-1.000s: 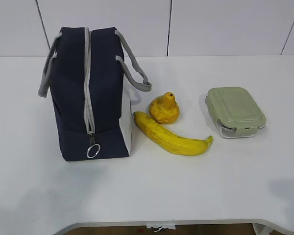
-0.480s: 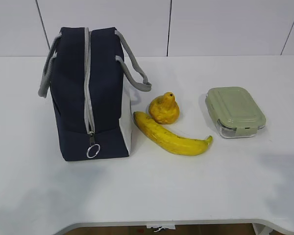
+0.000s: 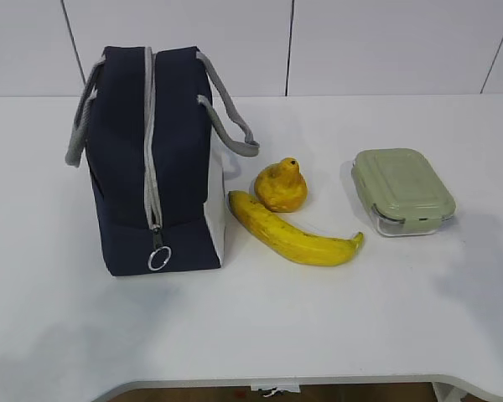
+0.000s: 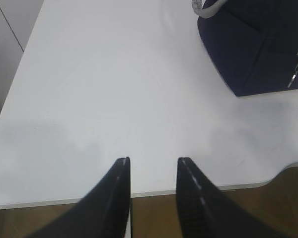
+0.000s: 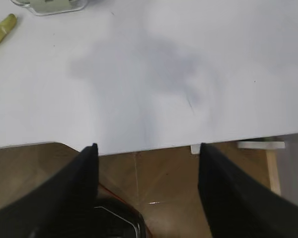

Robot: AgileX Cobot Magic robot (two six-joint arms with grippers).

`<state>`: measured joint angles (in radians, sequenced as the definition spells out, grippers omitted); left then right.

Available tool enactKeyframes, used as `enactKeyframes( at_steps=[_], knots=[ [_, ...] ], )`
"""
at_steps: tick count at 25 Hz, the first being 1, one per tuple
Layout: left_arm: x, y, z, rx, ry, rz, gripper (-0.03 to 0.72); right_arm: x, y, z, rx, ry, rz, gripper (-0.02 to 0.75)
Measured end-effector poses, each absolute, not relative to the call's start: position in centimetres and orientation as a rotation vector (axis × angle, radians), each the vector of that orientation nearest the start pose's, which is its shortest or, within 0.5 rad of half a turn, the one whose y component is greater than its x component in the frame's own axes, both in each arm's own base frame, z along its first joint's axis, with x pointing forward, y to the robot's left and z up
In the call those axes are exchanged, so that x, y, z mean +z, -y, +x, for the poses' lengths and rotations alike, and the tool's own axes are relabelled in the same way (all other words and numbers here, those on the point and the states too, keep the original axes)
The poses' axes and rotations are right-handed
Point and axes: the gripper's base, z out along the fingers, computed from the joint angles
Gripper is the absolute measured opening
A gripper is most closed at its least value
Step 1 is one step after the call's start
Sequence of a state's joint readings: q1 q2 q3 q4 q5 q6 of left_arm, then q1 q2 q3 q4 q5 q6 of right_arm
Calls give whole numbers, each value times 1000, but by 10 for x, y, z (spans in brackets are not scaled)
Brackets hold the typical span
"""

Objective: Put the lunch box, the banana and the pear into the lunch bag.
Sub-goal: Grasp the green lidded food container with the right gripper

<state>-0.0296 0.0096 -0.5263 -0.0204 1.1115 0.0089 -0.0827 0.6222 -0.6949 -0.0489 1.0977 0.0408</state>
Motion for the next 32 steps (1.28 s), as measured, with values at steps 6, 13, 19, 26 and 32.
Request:
enactKeyframes(
  at_steps=[6,13,19,26,32],
  knots=[
    [281,1,-9,-37,-2078,42,240,297,13,134,-29,-2612,202,489],
    [281,1,-9,-37,-2078,42,240,288,15,184,12,-2667,224,489],
    [281,1,-9,-37,-2078,42,240,292,26,224,69,-2694,252,489],
    [281,1,-9,-37,-2078,42,240,293,51,265,414,-2653,171,489],
    [281,1,-9,-37,-2078,42,240,277,74,291,704,-2612,82,489]
  ],
)
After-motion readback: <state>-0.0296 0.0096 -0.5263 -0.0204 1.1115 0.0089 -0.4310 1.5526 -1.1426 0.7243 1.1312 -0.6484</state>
